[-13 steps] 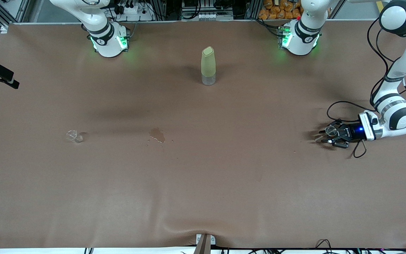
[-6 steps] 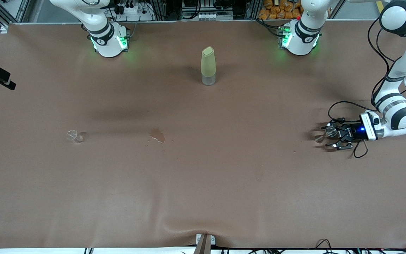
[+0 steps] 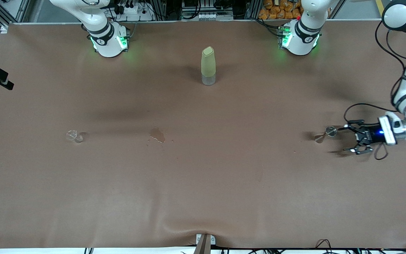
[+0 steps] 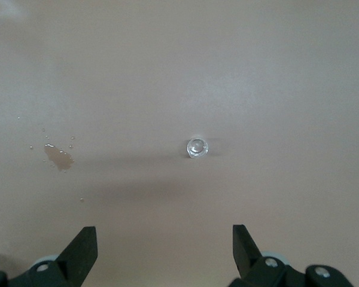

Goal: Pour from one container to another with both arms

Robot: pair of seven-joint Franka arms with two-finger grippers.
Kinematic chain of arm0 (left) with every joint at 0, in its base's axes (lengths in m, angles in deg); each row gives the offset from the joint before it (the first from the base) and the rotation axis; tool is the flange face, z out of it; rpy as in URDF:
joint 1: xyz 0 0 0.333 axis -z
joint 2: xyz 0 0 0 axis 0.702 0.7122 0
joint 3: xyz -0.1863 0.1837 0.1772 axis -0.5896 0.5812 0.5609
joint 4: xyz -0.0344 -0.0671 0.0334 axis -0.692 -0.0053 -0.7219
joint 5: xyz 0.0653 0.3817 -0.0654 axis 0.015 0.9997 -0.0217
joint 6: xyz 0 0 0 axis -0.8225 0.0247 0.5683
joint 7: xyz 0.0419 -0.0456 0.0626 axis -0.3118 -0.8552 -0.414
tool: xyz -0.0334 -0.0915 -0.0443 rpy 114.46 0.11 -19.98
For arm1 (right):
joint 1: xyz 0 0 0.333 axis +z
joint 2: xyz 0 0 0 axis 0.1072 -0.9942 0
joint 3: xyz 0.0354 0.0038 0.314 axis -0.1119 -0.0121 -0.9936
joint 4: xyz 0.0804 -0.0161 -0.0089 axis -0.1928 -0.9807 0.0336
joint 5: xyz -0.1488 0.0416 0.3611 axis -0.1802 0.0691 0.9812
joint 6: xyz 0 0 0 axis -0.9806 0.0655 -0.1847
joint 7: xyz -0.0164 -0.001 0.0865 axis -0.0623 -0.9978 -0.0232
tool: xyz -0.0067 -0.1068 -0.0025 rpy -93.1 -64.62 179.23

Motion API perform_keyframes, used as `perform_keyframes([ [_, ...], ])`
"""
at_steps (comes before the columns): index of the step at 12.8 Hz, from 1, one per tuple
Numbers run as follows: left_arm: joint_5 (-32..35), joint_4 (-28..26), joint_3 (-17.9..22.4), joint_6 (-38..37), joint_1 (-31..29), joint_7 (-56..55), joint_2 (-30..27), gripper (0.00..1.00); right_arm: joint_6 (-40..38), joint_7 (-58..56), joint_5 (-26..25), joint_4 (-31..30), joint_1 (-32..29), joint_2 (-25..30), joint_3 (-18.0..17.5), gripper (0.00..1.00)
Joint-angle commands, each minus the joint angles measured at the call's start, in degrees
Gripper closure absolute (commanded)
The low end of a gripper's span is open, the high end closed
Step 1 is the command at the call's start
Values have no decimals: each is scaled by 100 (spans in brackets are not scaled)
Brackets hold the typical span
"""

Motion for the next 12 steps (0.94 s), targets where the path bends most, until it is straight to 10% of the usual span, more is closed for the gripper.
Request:
perform_keyframes([
  [1,542,423,17,-53,-5,-941,-495,0,-93,-37,-77,207,-25,-79,-6,0],
  [12,2677,1611,-45,131,811,-6354,-2288,0,-67,-45,-77,225,-16,-70,-14,0],
])
